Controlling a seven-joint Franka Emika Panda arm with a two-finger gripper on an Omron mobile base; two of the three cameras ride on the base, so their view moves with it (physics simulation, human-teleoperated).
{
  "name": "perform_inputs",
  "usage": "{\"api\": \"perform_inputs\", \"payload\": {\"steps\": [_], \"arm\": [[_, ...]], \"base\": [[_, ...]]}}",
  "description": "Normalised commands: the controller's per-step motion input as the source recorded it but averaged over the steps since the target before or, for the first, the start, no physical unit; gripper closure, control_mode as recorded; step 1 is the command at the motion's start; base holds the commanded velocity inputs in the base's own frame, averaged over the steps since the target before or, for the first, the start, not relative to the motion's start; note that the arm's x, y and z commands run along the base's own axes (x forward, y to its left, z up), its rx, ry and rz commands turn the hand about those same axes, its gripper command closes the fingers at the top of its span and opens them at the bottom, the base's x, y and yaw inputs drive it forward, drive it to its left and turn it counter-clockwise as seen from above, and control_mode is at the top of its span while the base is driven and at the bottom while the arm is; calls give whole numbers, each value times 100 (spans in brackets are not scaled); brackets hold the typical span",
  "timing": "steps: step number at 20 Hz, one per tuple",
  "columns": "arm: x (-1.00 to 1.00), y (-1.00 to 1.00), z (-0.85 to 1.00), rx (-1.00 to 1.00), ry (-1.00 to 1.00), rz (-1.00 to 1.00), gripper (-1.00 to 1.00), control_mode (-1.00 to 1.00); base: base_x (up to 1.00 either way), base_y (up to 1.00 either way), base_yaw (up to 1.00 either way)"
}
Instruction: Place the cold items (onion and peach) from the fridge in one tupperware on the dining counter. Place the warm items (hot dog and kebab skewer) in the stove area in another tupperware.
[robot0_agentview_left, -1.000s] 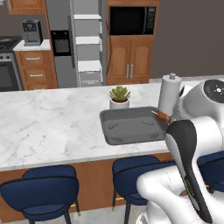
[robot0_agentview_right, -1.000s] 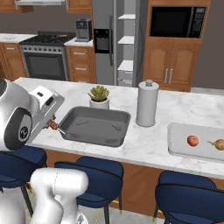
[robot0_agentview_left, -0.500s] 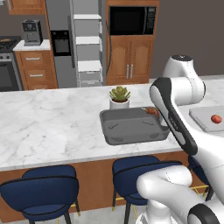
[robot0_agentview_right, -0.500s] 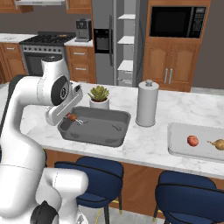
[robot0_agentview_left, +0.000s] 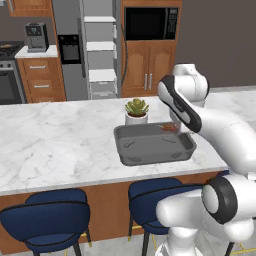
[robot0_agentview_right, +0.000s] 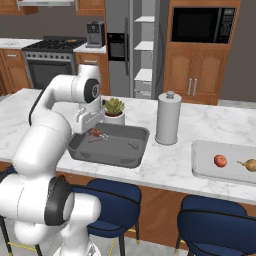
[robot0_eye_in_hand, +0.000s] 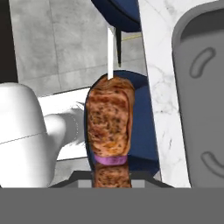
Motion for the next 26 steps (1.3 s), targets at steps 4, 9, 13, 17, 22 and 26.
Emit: {"api": "perform_inputs", "payload": {"steps": [4,9,13,17,22,26], "arm": [[15,0,-47,3,2,1,100,-100],[12,0,-51,9,-12,0,100,-100],[20,0,-44,3,-11,0,100,-100],[31,0,-30,0,-3,0,100,-100],[57,0,-11,-4,3,2,100,-100],[59,0,-11,-2,3,3,100,-100]], "base": [[0,0,0],[0,0,0],[0,0,0],[0,0,0],[0,0,0],[0,0,0]]}}
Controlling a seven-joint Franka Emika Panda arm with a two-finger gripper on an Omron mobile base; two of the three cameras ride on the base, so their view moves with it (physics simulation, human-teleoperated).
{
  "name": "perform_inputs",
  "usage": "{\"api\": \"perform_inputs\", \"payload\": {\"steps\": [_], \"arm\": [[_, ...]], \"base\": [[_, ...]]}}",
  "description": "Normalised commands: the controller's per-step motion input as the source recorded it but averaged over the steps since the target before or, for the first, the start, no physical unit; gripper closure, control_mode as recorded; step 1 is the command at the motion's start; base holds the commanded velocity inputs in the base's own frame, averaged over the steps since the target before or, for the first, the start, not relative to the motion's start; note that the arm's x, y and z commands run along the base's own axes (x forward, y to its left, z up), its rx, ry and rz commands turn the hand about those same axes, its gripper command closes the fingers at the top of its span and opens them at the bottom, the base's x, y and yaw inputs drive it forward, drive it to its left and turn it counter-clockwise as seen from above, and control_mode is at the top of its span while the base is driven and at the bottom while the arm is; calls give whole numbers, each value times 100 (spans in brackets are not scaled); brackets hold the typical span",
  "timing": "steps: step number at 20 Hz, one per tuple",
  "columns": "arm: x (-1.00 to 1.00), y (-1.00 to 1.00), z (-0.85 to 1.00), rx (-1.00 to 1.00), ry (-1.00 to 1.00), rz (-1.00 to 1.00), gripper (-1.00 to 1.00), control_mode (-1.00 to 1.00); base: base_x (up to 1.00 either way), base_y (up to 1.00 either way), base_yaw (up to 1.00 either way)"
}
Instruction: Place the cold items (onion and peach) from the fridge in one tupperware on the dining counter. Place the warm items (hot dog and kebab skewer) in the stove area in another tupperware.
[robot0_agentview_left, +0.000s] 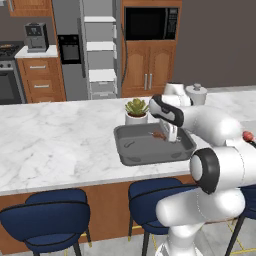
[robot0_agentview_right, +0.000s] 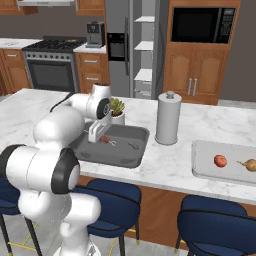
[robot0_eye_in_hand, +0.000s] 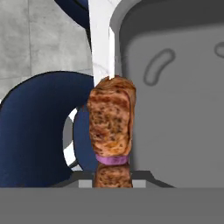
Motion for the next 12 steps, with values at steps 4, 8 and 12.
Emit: {"api": "perform_inputs", "payload": {"steps": [4,8,12], "arm": [[36,0,-24,0,0,0,100,-100],[33,0,-33,0,0,0,100,-100],[32,0,-34,0,0,0,100,-100]], "base": [[0,0,0],[0,0,0],[0,0,0]]}}
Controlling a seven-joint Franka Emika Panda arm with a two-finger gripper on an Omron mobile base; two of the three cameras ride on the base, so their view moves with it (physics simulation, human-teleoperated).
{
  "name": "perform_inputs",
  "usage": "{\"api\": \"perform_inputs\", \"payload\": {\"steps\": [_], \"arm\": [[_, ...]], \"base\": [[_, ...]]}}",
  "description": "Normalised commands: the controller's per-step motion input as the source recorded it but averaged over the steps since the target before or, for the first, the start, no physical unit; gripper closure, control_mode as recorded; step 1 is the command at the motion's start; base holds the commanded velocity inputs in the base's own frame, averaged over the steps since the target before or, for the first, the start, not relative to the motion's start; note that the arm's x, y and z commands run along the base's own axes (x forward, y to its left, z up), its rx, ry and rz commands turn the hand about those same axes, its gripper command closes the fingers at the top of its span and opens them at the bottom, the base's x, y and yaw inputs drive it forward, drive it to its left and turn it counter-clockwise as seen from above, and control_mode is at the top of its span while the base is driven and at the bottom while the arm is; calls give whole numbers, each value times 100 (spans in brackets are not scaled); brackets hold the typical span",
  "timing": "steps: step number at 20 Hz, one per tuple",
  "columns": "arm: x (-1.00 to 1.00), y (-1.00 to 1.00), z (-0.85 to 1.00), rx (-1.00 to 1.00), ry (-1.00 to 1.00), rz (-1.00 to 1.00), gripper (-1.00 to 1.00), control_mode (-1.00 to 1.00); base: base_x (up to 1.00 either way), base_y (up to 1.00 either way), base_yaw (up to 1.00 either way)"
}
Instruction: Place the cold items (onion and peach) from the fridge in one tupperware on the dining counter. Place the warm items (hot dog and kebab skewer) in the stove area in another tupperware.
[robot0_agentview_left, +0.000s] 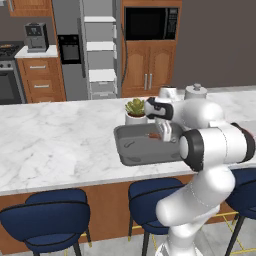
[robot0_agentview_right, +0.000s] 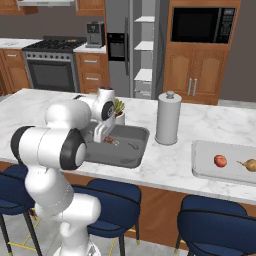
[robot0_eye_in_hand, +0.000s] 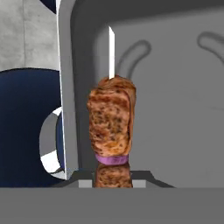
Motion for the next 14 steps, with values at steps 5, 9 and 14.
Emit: {"api": "perform_inputs", "payload": {"steps": [5,9,14], "arm": [[34,0,-37,0,0,0,100,-100],[21,0,-39,0,0,0,100,-100],[16,0,-33,0,0,0,100,-100]], "base": [[0,0,0],[0,0,0],[0,0,0]]}}
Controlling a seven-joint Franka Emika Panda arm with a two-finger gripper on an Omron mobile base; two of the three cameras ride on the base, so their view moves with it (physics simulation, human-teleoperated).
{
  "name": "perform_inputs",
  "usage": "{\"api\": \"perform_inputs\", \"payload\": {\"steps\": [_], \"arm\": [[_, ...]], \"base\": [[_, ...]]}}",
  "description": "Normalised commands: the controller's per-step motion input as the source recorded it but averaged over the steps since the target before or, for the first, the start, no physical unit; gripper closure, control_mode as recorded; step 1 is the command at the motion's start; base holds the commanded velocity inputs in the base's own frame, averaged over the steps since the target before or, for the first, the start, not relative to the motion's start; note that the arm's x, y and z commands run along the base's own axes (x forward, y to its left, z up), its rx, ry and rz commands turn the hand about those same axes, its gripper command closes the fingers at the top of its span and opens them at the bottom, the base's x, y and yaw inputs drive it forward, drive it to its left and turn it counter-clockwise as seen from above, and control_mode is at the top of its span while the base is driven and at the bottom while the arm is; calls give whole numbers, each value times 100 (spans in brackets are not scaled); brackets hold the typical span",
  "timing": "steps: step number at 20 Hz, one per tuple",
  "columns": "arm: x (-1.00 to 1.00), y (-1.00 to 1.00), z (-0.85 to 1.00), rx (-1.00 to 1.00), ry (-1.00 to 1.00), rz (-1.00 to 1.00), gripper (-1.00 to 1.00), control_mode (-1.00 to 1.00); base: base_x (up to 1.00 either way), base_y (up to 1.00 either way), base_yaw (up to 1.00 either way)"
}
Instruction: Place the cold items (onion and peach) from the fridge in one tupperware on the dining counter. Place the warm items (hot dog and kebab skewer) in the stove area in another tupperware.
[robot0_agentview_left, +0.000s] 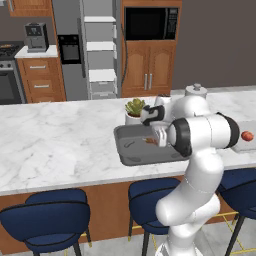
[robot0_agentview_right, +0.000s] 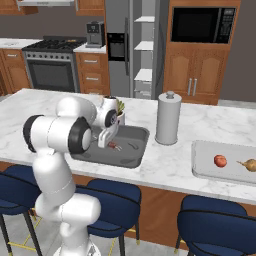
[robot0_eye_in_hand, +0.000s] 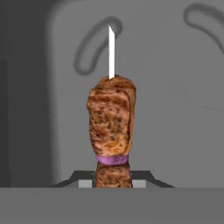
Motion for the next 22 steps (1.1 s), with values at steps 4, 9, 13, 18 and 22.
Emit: {"api": "perform_inputs", "payload": {"steps": [4,9,13,18,22], "arm": [[12,0,-28,0,0,0,100,-100],[8,0,-24,0,-2,0,100,-100],[5,0,-23,0,-1,0,100,-100],[4,3,-21,0,-2,0,100,-100],[4,4,-20,0,-1,0,100,-100]], "base": [[0,0,0],[0,0,0],[0,0,0],[0,0,0],[0,0,0]]}}
